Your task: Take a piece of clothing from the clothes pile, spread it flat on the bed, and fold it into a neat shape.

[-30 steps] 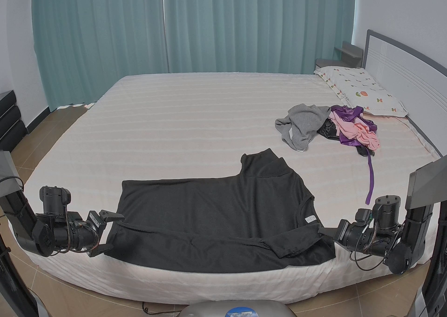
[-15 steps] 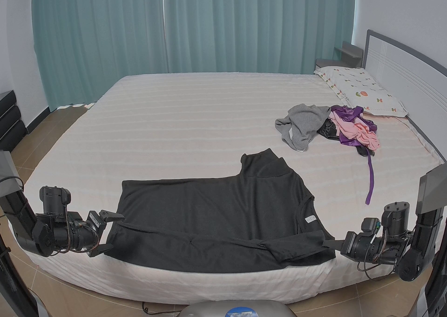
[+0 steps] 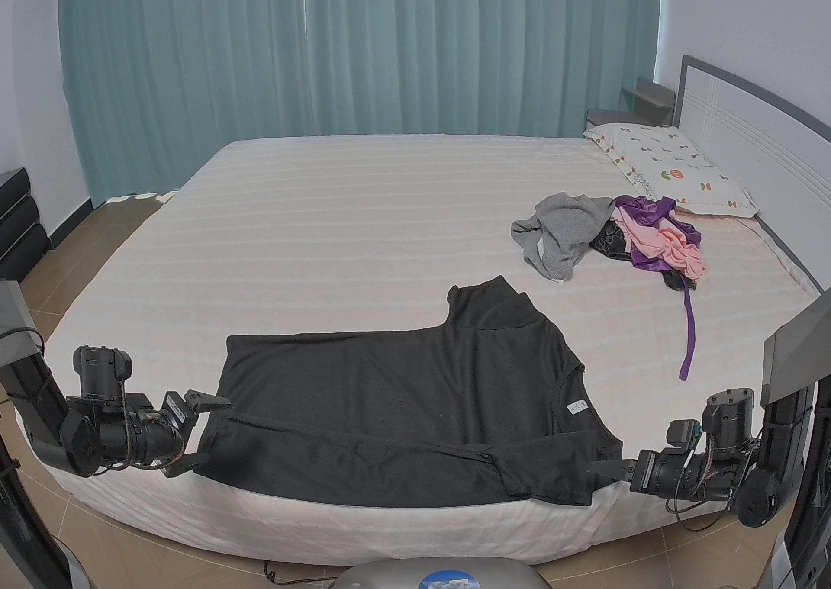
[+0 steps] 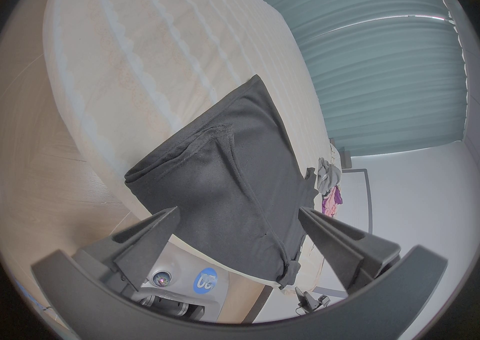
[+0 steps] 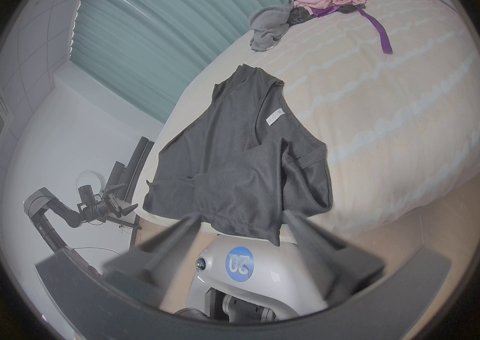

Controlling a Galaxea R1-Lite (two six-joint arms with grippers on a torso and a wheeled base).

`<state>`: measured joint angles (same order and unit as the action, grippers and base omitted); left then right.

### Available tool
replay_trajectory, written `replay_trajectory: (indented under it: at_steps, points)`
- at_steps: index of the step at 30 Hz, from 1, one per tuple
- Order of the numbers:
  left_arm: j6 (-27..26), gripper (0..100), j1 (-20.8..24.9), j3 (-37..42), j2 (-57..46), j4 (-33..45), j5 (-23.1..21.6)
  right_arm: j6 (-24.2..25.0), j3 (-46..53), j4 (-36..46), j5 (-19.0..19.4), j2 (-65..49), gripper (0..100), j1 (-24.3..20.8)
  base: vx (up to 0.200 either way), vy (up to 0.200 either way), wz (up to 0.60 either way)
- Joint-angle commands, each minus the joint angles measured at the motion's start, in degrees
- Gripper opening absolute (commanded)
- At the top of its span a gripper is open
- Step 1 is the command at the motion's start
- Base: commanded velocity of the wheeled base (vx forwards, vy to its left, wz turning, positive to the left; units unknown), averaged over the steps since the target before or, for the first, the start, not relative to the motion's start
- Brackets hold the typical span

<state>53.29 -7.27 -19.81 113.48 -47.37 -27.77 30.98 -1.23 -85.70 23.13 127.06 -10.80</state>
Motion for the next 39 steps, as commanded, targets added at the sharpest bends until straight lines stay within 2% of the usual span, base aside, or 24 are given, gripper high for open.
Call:
replay_trajectory:
  at_steps: [1, 9, 14, 20, 34, 37, 39]
  points:
    - [-0.2, 100, 0.0, 0.0, 0.1, 0.0, 0.0, 0.0, -0.4, -0.3, 0.1, 0.8, 100, 0.4, 0.0, 0.0, 0.0]
    - [0.3, 100, 0.0, -0.4, 0.0, -0.1, 0.2, 0.6, -2.7, -1.3, 0.1, 1.3, 100, 3.0, 0.0, 0.0, 0.0]
    - [1.0, 100, -0.4, -0.5, 0.0, -0.8, 0.5, 0.6, -2.7, -1.3, 0.1, 1.3, 100, 2.9, 0.0, 0.0, 0.0]
    - [0.9, 100, -0.3, -0.5, 0.0, -0.8, 0.5, 0.6, -2.8, -1.4, 0.1, 1.4, 100, 2.9, 0.2, 0.0, 0.0]
    - [0.3, 100, -0.3, -1.5, -0.5, -1.8, 1.0, 0.8, -4.0, -1.3, 0.3, 1.7, 100, 3.2, 0.0, 0.0, 0.0]
    - [-2.3, 100, -0.2, -5.5, -0.1, -1.1, 2.2, 0.8, -4.0, -1.4, 0.3, 1.7, 100, 3.2, 0.0, 0.0, 0.0]
    - [-7.4, 100, -0.2, -6.8, 0.5, -0.6, 2.3, 0.8, -4.0, -1.4, 0.3, 1.4, 100, 3.2, 0.0, 0.0, 0.0]
